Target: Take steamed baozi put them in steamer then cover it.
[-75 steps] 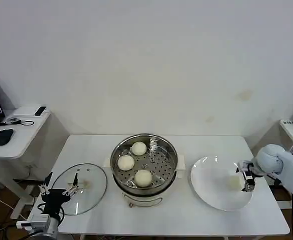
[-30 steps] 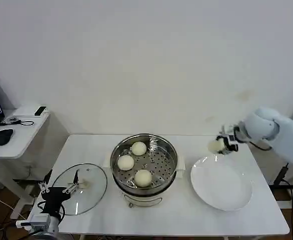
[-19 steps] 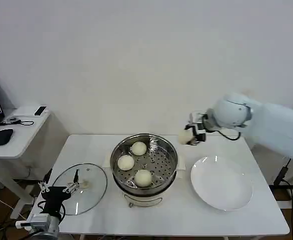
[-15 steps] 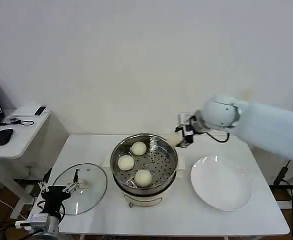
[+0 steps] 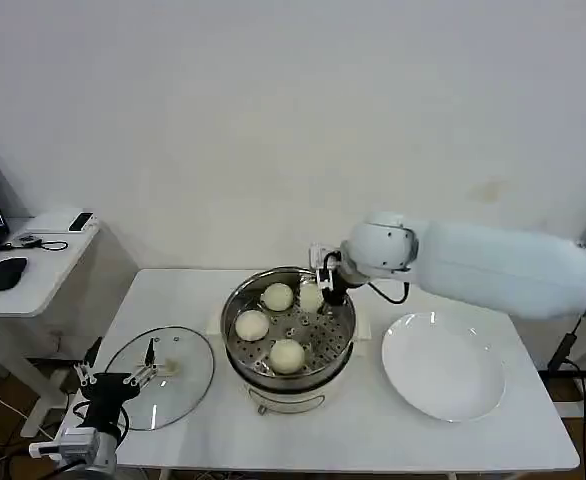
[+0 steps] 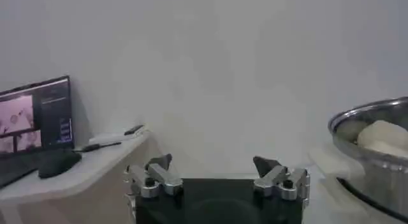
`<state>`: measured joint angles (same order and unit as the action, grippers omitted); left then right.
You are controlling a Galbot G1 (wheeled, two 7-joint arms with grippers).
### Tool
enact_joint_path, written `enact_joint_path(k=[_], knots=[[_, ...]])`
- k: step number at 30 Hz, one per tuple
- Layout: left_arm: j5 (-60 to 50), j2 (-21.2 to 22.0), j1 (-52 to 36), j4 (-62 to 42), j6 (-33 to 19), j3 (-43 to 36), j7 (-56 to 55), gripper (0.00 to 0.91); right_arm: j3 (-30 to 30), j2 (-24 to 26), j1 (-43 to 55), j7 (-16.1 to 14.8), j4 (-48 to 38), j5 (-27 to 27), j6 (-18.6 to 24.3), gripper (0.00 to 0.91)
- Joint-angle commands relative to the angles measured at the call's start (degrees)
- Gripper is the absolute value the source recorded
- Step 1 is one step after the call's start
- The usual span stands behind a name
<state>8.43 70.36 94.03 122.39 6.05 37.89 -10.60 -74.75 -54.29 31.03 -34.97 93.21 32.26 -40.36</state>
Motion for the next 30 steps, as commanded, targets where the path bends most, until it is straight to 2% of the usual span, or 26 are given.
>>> enact_joint_path(k=[1,16,17,18,26,30], knots=[[0.0,-0.1,-0.2,-0.9,-0.1,0.0,0.1,0.907,-0.9,-2.8,-3.4,1.3,-2.0,-0.2,-1.4,0.635],[0.2,-0.4,-0.3,-1.0,-0.1,0.2,0.1,0.907,-0.3,-3.2,-4.8,0.3,-4.1,-2.2,-1.4,0.645],[0.2,-0.4,-0.3,-1.0,-0.1,0.2,0.1,0.907,-0.3,-3.1,-4.8,0.0,-4.1,-2.2,-1.4,0.806],[0.2,-0.4,-0.2,-1.0,-0.2,0.2,0.1,0.907,-0.2,-3.0,-4.8,-0.6,-4.0,-2.4,-1.4,0.907],[0.2,-0.2,0.0,-1.0,-0.2,0.2,0.1,0.907,2.1,-1.5,-4.5,0.1,-1.4,-2.0,-1.3,0.907],[0.3,-0.1,-0.1,-1.0,-0.3,0.2,0.1,0.907,5.7,1.0,-4.5,2.5,1.2,-2.0,-1.2,0.907]])
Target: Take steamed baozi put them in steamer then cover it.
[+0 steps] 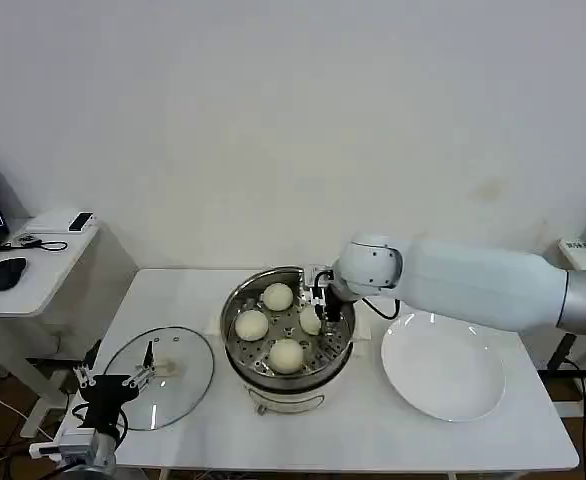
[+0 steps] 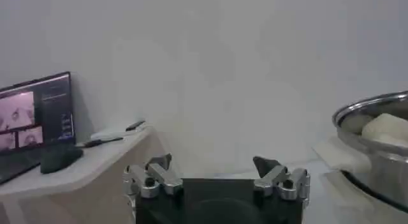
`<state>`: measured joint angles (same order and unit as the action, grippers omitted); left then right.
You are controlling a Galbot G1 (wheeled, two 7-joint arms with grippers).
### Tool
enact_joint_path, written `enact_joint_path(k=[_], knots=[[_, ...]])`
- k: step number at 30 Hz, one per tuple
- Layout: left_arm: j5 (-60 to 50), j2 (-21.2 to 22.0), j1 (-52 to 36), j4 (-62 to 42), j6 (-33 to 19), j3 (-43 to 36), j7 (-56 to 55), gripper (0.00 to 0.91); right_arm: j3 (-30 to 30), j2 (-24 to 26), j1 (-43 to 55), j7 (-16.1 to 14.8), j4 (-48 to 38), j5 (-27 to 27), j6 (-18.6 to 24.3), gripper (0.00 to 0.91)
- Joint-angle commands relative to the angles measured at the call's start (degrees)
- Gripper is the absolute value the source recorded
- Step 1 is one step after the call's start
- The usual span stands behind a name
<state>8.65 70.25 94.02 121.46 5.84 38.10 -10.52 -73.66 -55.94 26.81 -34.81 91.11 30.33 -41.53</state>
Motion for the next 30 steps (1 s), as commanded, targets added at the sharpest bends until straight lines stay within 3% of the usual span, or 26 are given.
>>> enact_joint_path(k=[1,4,7,8,12,15,17,19,21,22,24,27,30], knots=[[0.1,0.0,-0.1,-0.1,-0.1,0.0,0.0,0.907,5.9,3.6,-0.4,5.3,4.3,0.7,-0.1,0.907],[0.2,0.0,-0.1,0.0,-0.1,0.0,0.0,0.907,8.3,5.8,-1.1,10.5,6.8,1.1,0.5,0.907],[0.2,0.2,-0.2,0.2,0.0,-0.1,0.0,0.907,13.8,9.2,-5.2,20.3,10.3,1.7,3.1,0.907],[0.2,0.3,-0.2,0.2,0.0,-0.2,0.0,0.907,15.5,9.9,-6.2,22.1,11.2,1.6,3.6,0.907],[0.1,0.5,-0.4,0.1,0.0,-0.4,0.0,0.907,26.4,14.7,-18.3,32.9,15.5,-2.6,10.2,0.907],[-0.1,0.7,-0.6,-0.2,0.0,-0.4,0.0,0.907,38.5,16.7,-33.0,37.5,17.2,-9.8,18.4,0.907],[-0.2,0.8,-0.5,-0.3,-0.1,-0.4,-0.1,0.907,50.5,16.9,-45.0,38.3,18.4,-15.2,23.8,0.907],[-0.3,0.8,-0.6,-0.4,-0.1,-0.3,0.0,0.907,60.0,15.6,-55.1,38.4,19.1,-18.9,26.1,0.907],[-0.9,0.8,-0.7,-1.0,-0.3,-0.3,-0.2,0.907,74.0,11.7,-66.9,37.3,19.5,-23.5,30.8,0.907],[-1.3,0.8,-0.8,-1.2,-0.5,-0.2,-0.2,0.907,76.7,10.6,-71.0,36.3,19.4,-25.3,32.4,0.907],[-3.3,0.6,-0.8,-2.3,-1.1,-0.2,-0.1,0.907,89.4,5.5,-81.7,33.4,18.5,-31.1,37.9,0.907],[-11.4,-0.4,-1.0,-4.4,-3.1,-0.2,0.1,0.907,100.5,-0.9,-90.3,30.2,16.0,-38.4,47.1,0.907],[-21.3,-1.2,-1.2,-6.3,-3.4,0.2,1.3,0.907,112.4,-10.3,-96.9,27.5,17.6,-38.3,51.7,0.907]])
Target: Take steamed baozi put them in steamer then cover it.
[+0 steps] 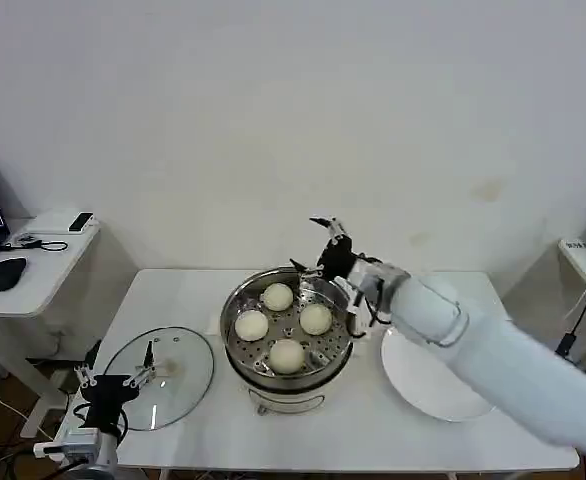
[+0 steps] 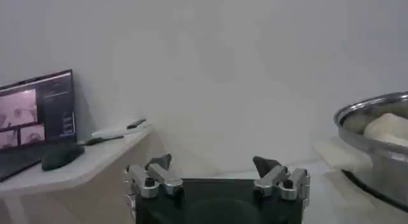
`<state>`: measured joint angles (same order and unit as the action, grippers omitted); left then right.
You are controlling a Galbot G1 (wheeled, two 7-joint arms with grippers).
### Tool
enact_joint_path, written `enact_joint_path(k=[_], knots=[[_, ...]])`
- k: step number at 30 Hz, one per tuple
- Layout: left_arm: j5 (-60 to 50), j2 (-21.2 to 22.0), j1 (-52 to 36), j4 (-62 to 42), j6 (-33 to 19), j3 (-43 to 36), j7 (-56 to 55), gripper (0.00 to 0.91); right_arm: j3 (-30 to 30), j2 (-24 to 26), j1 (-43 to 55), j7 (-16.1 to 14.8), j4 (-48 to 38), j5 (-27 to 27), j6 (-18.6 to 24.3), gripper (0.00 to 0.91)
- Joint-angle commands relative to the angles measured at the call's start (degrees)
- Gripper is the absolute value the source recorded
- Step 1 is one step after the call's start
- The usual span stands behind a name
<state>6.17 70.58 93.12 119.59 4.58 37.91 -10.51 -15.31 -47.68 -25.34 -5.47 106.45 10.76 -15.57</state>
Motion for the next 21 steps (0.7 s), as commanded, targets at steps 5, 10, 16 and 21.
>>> enact_joint_path(k=[5,10,16,21], knots=[[-44.8,-2.4,-0.3,-9.0,-6.3,1.3,1.3,0.907,63.2,-29.8,-56.2,-4.3,7.2,-12.2,29.7,0.907],[-65.9,-4.6,1.0,-11.4,-8.8,2.5,-0.9,0.907,64.5,-31.6,-61.1,-2.8,6.6,-11.0,31.3,0.907],[-78.6,-5.9,3.1,-13.6,-9.9,2.1,-3.6,0.907,67.6,-31.8,-61.1,-1.2,7.5,-10.4,30.7,0.907],[-79.6,-5.8,2.5,-14.8,-9.8,0.8,-4.6,0.907,68.4,-31.9,-63.4,-1.0,9.6,-9.5,31.1,0.907]])
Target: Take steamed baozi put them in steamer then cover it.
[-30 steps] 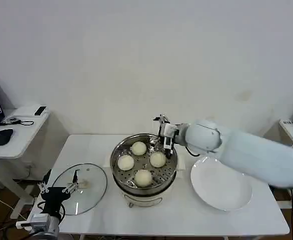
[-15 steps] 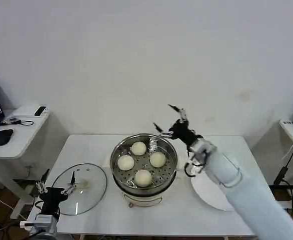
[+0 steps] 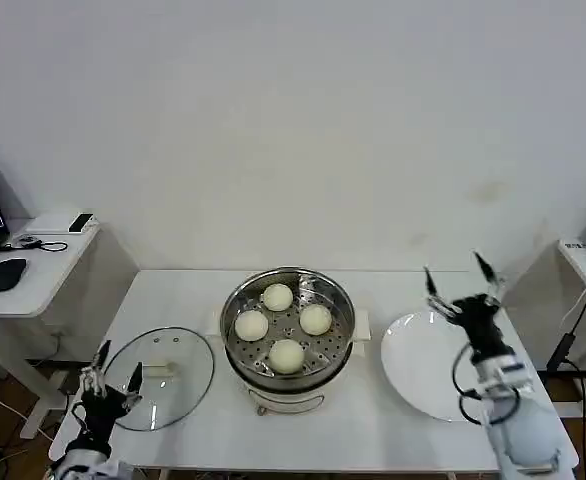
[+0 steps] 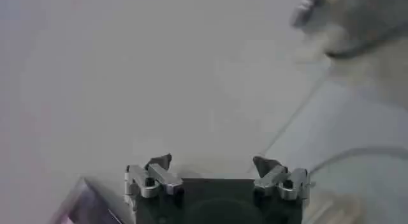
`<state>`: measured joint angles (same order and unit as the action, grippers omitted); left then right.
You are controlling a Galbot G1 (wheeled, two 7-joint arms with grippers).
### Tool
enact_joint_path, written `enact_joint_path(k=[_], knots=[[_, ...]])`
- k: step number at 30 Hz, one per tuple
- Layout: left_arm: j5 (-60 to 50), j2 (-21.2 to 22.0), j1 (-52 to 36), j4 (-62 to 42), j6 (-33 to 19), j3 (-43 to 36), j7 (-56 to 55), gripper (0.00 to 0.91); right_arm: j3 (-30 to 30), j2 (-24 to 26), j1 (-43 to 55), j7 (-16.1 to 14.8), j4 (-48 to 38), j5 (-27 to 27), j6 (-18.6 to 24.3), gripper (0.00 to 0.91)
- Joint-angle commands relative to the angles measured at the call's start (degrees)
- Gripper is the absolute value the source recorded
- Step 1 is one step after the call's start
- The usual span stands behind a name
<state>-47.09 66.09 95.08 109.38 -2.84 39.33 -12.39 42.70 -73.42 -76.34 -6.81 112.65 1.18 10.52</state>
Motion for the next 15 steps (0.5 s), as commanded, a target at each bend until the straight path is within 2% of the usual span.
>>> enact_joint_path(k=[1,15], knots=[[-26.3,-1.5,0.0,-5.1,-2.3,-1.1,-2.5,0.907,10.4,-6.2,-12.7,0.3,3.6,0.1,4.9,0.907],[-26.5,-3.3,-8.2,-14.6,-2.3,-4.5,-0.7,0.907,10.4,-6.5,-14.3,0.3,3.4,-1.3,4.9,0.907]])
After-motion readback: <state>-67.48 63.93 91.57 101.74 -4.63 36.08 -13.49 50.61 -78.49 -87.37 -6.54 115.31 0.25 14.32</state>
